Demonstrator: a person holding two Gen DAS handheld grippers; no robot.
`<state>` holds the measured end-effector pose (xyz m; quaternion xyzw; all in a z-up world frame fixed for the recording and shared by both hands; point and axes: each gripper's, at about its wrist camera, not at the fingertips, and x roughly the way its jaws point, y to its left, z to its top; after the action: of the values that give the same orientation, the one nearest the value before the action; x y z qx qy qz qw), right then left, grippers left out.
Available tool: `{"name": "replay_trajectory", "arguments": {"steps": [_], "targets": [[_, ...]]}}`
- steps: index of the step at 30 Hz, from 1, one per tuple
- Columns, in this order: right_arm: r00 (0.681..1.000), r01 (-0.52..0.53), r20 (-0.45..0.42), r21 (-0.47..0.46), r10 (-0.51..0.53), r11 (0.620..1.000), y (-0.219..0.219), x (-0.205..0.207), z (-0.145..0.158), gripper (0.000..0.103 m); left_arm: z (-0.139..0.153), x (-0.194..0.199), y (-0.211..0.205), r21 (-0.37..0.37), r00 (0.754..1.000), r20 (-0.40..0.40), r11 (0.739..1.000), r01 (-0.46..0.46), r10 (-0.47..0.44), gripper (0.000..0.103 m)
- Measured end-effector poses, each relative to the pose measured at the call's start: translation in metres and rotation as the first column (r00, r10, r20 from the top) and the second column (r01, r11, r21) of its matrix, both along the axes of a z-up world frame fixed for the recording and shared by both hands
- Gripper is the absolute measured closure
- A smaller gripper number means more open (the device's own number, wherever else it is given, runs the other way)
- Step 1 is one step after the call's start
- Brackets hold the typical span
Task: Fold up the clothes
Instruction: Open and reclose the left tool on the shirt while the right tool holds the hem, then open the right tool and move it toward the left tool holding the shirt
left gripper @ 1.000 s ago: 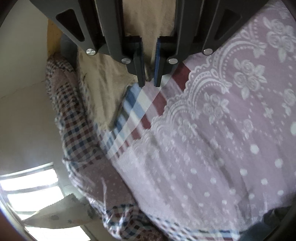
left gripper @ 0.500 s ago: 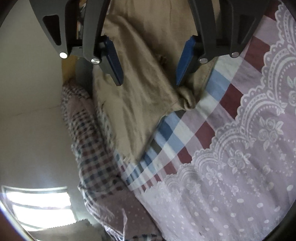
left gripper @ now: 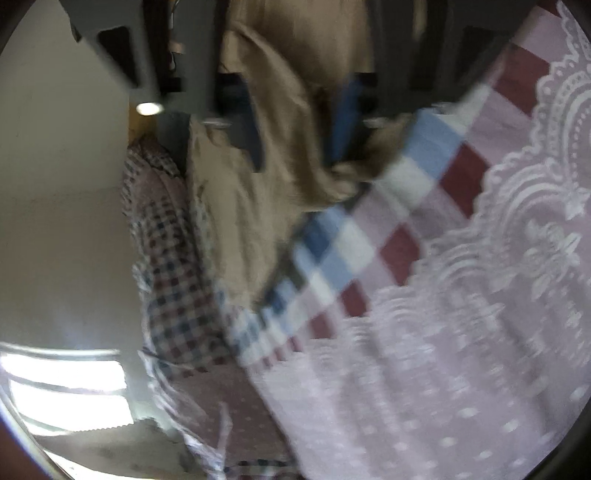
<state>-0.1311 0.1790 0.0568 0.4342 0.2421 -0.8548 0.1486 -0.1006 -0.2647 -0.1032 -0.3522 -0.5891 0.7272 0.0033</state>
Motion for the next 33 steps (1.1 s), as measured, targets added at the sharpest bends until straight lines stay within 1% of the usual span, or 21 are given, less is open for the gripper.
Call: {"name": "replay_trajectory", "arguments": {"steps": [1,8,10,15,18,20,22,23,24,25,26,28,29,30,31,33], "targets": [[1.0,0.001,-0.002,0.003,-0.001,1.0,-0.001,-0.001,0.002,0.1,-0.002,0.002,-0.002,0.01,1.0,0.0,1.0,-0.015,0.015,0.098],[1.0,0.01,-0.014,0.021,-0.009,1.0,-0.005,-0.01,0.019,0.1,-0.015,0.019,-0.012,0.079,0.993,0.003,0.989,-0.121,0.121,0.102],[0.999,0.02,0.028,0.03,-0.021,0.999,0.001,-0.015,0.008,0.1,-0.014,0.023,-0.016,0.078,0.988,-0.008,0.985,-0.152,0.153,0.102],[0.988,0.047,0.145,0.056,-0.055,0.997,0.016,-0.03,-0.024,0.1,-0.012,0.024,-0.022,0.073,0.984,-0.019,0.982,-0.177,0.178,0.102],[0.974,0.062,0.214,0.072,-0.076,0.995,0.025,-0.039,-0.043,0.099,-0.01,0.023,-0.02,0.05,0.985,-0.017,0.984,-0.173,0.174,0.102],[0.962,0.071,0.259,0.084,-0.091,0.994,0.032,-0.045,-0.055,0.099,-0.01,0.022,-0.018,0.051,0.985,-0.017,0.984,-0.172,0.173,0.102],[0.945,0.067,0.309,0.137,-0.107,0.988,0.036,-0.049,-0.076,0.098,-0.009,0.022,-0.018,0.034,0.985,-0.014,0.985,-0.169,0.169,0.102],[0.943,0.082,0.305,0.17,-0.132,0.982,0.038,-0.052,-0.082,0.095,-0.009,0.023,-0.018,0.031,0.986,-0.012,0.985,-0.167,0.168,0.102],[0.942,0.101,0.294,0.204,-0.159,0.974,0.041,-0.055,-0.087,0.095,-0.01,0.023,-0.018,0.028,0.986,-0.01,0.986,-0.166,0.166,0.102],[0.95,0.124,0.26,0.203,-0.176,0.971,0.041,-0.059,-0.082,0.095,-0.011,0.023,-0.019,0.029,0.986,-0.007,0.986,-0.167,0.167,0.102],[0.957,0.129,0.235,0.174,-0.168,0.976,0.037,-0.062,-0.075,0.091,-0.012,0.023,-0.018,0.024,0.986,-0.003,0.986,-0.166,0.167,0.102],[0.979,0.092,0.179,0.04,-0.098,0.995,0.015,-0.069,-0.054,0.075,-0.013,0.022,-0.018,0.015,0.986,0.003,0.986,-0.166,0.166,0.102],[0.986,0.057,0.157,-0.032,-0.051,0.998,-0.003,-0.074,-0.045,0.058,-0.013,0.022,-0.017,0.007,0.986,0.004,0.986,-0.165,0.165,0.102],[0.991,0.017,0.134,-0.103,-0.003,0.995,-0.021,-0.08,-0.037,0.054,-0.012,0.022,-0.017,-0.001,0.986,0.004,0.986,-0.164,0.164,0.102],[0.992,-0.028,0.121,-0.165,0.048,0.986,-0.045,-0.087,-0.033,0.055,-0.011,0.022,-0.017,-0.008,0.987,0.003,0.987,-0.162,0.162,0.102],[0.98,-0.094,0.148,-0.232,0.131,0.968,-0.096,-0.104,-0.041,0.055,-0.009,0.022,-0.017,-0.023,0.987,-0.001,0.987,-0.159,0.159,0.102]]}}
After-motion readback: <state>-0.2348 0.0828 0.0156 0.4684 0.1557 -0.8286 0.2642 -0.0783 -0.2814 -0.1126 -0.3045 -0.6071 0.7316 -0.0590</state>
